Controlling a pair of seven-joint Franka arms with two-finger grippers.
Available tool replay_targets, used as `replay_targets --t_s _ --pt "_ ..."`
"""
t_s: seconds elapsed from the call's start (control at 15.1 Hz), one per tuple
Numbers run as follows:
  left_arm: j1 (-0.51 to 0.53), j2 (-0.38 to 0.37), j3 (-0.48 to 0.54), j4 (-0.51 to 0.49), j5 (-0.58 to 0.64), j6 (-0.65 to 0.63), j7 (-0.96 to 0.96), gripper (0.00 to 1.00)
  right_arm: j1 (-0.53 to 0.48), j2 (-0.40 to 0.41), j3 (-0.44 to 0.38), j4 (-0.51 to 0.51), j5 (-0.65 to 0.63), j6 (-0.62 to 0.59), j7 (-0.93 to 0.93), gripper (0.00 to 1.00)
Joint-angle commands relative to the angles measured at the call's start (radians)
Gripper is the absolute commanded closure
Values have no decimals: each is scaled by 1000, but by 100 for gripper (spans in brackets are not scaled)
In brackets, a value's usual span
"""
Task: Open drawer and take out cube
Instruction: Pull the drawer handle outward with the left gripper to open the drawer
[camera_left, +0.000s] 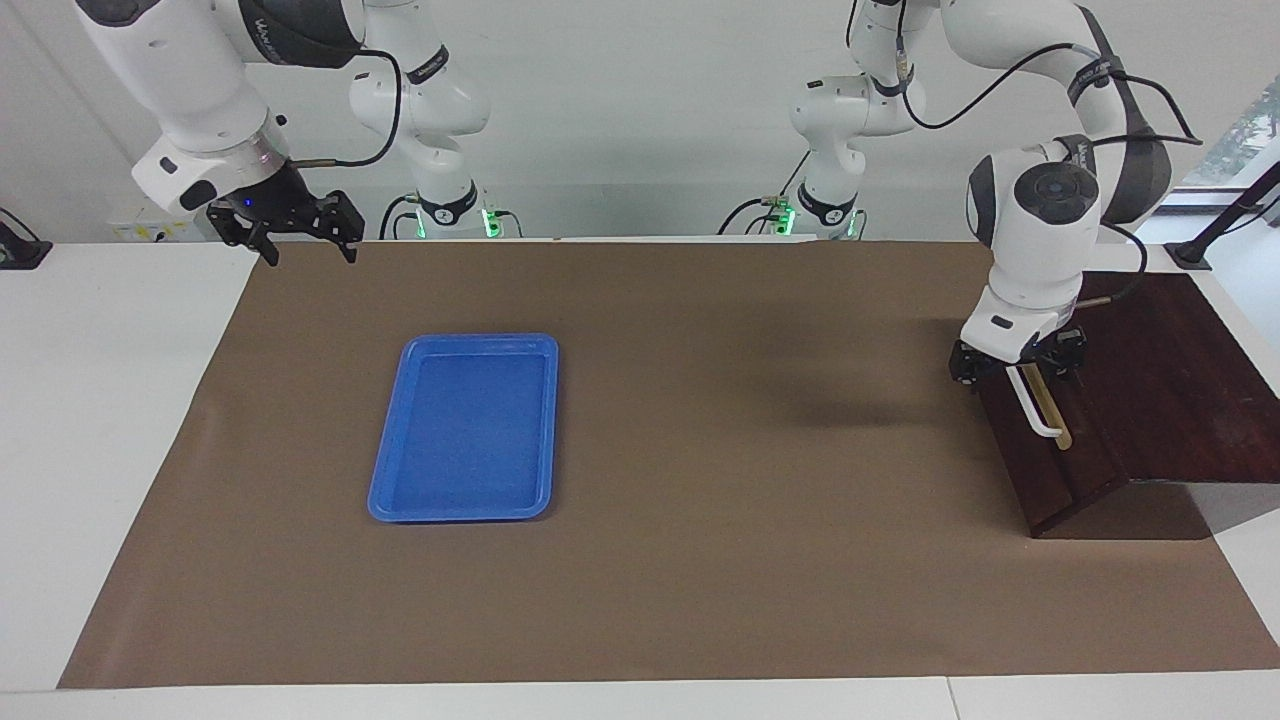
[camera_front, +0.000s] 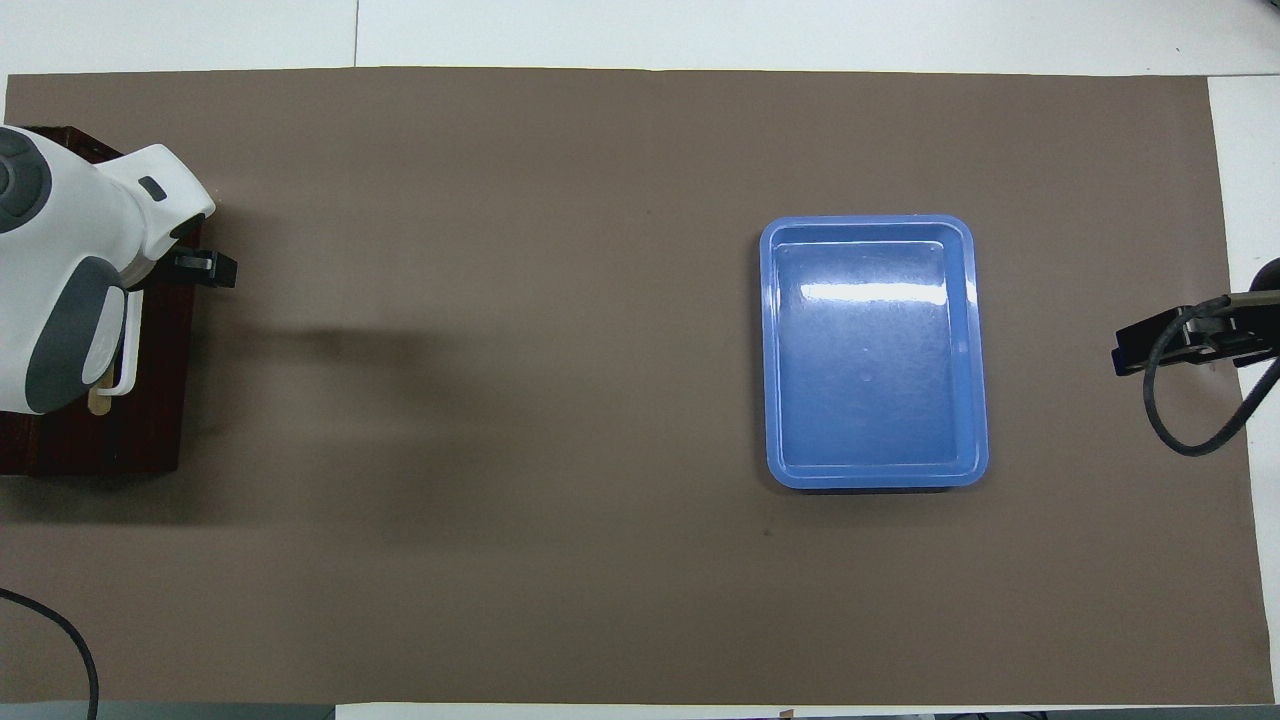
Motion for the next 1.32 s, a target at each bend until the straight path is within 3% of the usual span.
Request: replay_targets --t_s 0.0,0.26,0.6,1.26 --pt "19 -28 0 -66 23 64 -18 0 -13 -11 10 -6 -13 -1 -20 0" --pt "38 -45 -2 -143 23 116 -19 0 -13 -11 10 -6 -13 -1 -20 0" --pt "21 -52 -7 -160 20 112 -22 0 -13 -11 10 -6 -13 -1 -20 0" --pt "-157 -57 -8 -154 -52 68 -67 0 -13 -11 10 -6 -13 -1 -20 0"
